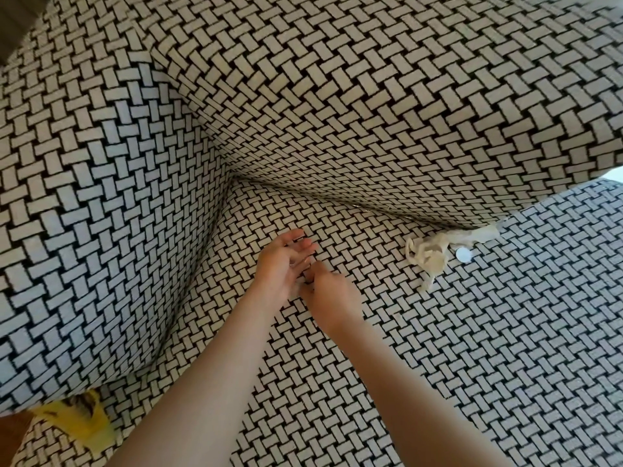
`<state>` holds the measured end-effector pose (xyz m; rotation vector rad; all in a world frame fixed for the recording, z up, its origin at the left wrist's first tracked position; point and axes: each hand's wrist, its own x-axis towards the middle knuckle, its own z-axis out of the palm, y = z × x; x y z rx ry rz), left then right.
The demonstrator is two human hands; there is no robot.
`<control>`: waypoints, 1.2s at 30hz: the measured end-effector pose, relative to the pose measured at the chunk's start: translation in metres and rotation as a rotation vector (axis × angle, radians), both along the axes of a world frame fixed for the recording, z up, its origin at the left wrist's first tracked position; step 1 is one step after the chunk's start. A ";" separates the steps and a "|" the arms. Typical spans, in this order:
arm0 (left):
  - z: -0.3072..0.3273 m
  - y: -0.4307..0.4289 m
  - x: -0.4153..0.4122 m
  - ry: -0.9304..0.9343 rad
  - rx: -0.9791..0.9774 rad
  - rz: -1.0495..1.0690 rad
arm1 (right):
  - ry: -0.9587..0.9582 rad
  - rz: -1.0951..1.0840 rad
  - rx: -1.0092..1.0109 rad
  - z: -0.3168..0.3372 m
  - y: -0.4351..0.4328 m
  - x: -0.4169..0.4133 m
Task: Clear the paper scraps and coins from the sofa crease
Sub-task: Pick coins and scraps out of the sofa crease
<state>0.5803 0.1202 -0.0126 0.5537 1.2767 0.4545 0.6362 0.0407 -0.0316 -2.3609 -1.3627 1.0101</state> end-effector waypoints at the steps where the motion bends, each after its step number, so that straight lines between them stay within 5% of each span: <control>1: 0.000 0.000 -0.001 0.016 0.008 -0.028 | 0.016 -0.029 0.013 -0.001 0.000 -0.003; 9: 0.013 0.006 0.003 0.054 0.211 -0.306 | 0.273 -0.591 0.143 -0.010 0.000 0.003; 17: 0.012 0.015 -0.010 0.098 0.280 -0.317 | 0.061 0.010 0.053 -0.002 -0.005 -0.020; 30: 0.011 0.021 -0.011 -0.037 0.102 -0.028 | -0.259 0.308 -0.193 0.010 -0.008 -0.030; 33: 0.011 0.019 -0.003 -0.106 0.036 -0.002 | -0.155 0.274 -0.198 0.012 -0.007 -0.024; 36: 0.009 0.016 0.009 -0.102 0.000 -0.060 | 0.241 -0.196 -0.067 0.012 0.001 -0.002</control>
